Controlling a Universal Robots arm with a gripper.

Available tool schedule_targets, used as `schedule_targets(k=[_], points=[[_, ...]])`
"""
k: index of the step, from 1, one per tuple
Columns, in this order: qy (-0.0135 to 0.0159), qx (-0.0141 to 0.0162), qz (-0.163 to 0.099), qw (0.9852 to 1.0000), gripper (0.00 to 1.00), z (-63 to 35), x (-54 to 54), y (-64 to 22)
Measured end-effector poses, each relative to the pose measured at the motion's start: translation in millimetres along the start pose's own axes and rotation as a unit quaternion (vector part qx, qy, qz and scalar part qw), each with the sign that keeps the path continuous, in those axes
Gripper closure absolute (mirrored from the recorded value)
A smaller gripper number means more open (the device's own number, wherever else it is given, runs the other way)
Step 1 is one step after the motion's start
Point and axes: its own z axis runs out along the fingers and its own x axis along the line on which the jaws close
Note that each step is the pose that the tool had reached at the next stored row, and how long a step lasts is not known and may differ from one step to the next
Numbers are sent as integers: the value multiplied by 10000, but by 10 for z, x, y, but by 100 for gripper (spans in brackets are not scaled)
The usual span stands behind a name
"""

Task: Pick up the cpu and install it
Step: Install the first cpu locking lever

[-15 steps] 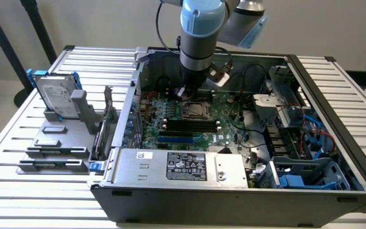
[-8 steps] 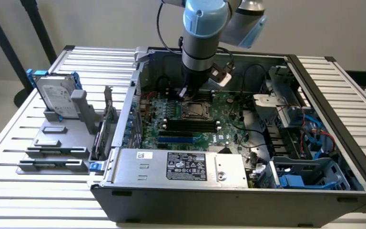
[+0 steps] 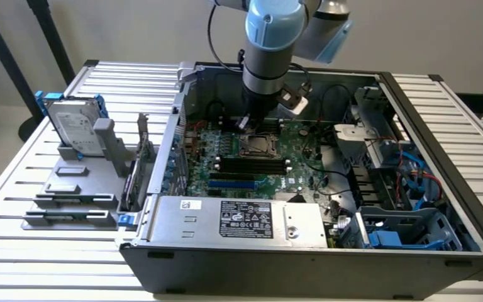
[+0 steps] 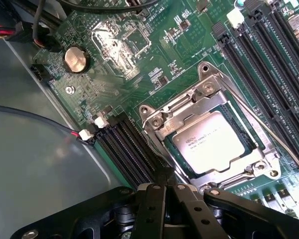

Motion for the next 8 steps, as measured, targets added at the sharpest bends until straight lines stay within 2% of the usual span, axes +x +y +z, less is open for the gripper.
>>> schedule_targets(k=[8], points=[[-25, 15, -83, 10000, 89, 16, 28, 47]])
